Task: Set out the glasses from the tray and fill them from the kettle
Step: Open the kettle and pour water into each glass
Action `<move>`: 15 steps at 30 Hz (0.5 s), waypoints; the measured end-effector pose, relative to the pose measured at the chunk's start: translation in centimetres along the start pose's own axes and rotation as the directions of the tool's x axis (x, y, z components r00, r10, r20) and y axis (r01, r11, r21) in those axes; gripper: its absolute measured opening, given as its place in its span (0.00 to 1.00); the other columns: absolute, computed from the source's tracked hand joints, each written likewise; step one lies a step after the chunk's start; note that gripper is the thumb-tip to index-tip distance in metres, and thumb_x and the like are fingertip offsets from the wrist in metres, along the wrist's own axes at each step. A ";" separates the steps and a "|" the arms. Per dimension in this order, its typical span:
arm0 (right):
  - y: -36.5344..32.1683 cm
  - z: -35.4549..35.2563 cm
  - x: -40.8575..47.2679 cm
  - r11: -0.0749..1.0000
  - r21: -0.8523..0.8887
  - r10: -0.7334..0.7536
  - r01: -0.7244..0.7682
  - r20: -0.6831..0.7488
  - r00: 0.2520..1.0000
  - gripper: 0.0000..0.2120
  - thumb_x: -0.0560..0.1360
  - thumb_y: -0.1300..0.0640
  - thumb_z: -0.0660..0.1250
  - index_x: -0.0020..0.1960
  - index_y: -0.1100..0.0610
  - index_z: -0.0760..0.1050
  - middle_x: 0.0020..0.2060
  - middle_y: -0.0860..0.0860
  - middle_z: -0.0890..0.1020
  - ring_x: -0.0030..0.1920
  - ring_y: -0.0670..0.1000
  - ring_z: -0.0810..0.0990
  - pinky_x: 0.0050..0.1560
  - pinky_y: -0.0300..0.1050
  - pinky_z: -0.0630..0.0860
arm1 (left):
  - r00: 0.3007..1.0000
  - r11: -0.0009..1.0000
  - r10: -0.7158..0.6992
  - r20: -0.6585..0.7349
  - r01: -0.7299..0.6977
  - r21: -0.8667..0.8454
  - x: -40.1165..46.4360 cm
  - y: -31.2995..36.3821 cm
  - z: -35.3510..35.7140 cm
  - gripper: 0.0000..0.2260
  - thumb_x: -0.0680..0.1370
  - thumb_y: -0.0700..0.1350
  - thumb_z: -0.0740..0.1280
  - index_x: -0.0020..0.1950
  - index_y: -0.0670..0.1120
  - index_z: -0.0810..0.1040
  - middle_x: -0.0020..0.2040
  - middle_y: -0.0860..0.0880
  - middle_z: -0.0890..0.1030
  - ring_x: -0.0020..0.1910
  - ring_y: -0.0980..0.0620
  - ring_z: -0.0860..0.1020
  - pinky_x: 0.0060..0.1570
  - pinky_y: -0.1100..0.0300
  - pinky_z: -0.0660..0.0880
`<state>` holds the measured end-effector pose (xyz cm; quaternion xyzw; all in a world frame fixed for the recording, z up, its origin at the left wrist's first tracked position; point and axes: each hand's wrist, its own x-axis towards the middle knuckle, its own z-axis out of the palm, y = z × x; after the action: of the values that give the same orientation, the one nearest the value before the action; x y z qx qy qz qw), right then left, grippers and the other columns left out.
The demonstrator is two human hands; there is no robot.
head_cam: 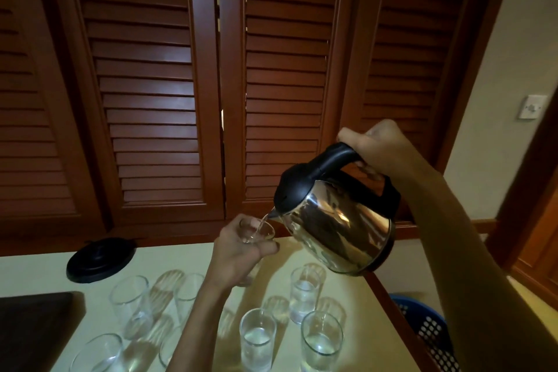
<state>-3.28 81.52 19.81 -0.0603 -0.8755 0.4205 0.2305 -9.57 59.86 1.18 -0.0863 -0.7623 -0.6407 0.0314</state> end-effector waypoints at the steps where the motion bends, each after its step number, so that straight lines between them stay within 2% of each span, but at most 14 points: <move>1: 0.4 -0.1 -0.4 0.999 0.035 0.011 -0.010 -0.013 1.000 0.21 0.78 0.50 0.68 0.30 0.59 0.74 0.16 0.46 0.70 0.15 0.45 0.67 0.21 0.38 0.64 | 1.000 1.000 0.011 0.002 -0.011 0.000 0.1 0.4 0.0 0.17 0.62 0.40 0.82 0.46 0.48 0.81 0.38 0.54 0.83 0.39 0.58 0.81 0.40 0.62 0.73; 3: 1.1 -0.3 -0.9 0.994 0.100 0.036 -0.031 -0.048 0.998 0.21 0.79 0.51 0.68 0.31 0.59 0.74 0.15 0.46 0.70 0.15 0.44 0.66 0.21 0.37 0.64 | 1.000 1.000 0.016 0.011 -0.016 -0.018 0.2 1.4 0.1 0.18 0.63 0.40 0.83 0.47 0.48 0.81 0.39 0.54 0.84 0.39 0.60 0.82 0.40 0.63 0.73; 7: 3.0 -0.9 -2.1 0.975 0.217 0.070 -0.044 -0.112 0.991 0.21 0.79 0.51 0.69 0.30 0.60 0.74 0.17 0.48 0.71 0.16 0.45 0.66 0.22 0.39 0.66 | 0.999 0.998 0.037 0.013 -0.036 -0.060 0.5 2.6 0.1 0.20 0.61 0.43 0.85 0.48 0.47 0.80 0.44 0.50 0.87 0.46 0.54 0.85 0.46 0.60 0.75; 9: 4.1 -0.9 -2.9 0.948 0.309 0.120 -0.074 -0.135 0.984 0.20 0.78 0.50 0.70 0.30 0.59 0.75 0.19 0.50 0.72 0.17 0.46 0.66 0.22 0.38 0.66 | 0.999 0.997 0.048 0.023 -0.046 -0.059 0.3 2.9 0.2 0.21 0.61 0.46 0.85 0.49 0.46 0.80 0.44 0.51 0.87 0.45 0.57 0.85 0.43 0.65 0.75; 11: 5.3 -0.8 -3.9 0.903 0.408 0.212 -0.136 -0.147 0.966 0.21 0.77 0.48 0.71 0.30 0.57 0.74 0.18 0.49 0.71 0.18 0.46 0.66 0.21 0.37 0.66 | 0.999 0.997 0.052 0.007 -0.052 -0.060 0.0 3.0 0.3 0.21 0.63 0.46 0.84 0.51 0.46 0.80 0.43 0.51 0.86 0.43 0.61 0.84 0.37 0.70 0.74; 13: 6.2 -0.6 -4.9 0.846 0.501 0.276 -0.180 -0.124 0.953 0.22 0.75 0.45 0.72 0.29 0.57 0.73 0.18 0.49 0.71 0.18 0.47 0.67 0.22 0.38 0.66 | 0.999 0.997 0.035 -0.021 -0.037 -0.072 -0.2 2.4 0.3 0.21 0.65 0.45 0.83 0.53 0.46 0.79 0.45 0.52 0.85 0.45 0.58 0.83 0.31 0.71 0.74; 15: 6.8 -0.3 -5.6 0.800 0.566 0.300 -0.198 -0.092 0.949 0.23 0.73 0.42 0.73 0.29 0.56 0.74 0.20 0.49 0.71 0.19 0.47 0.67 0.22 0.38 0.67 | 0.999 0.998 0.022 -0.039 -0.024 -0.050 -0.4 1.6 0.3 0.23 0.65 0.46 0.83 0.54 0.44 0.78 0.45 0.52 0.84 0.46 0.58 0.82 0.36 0.67 0.75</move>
<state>1.27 84.41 12.78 -0.1435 -0.6778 0.6737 0.2572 -8.88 60.40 2.59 -0.0833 -0.7441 -0.6609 0.0511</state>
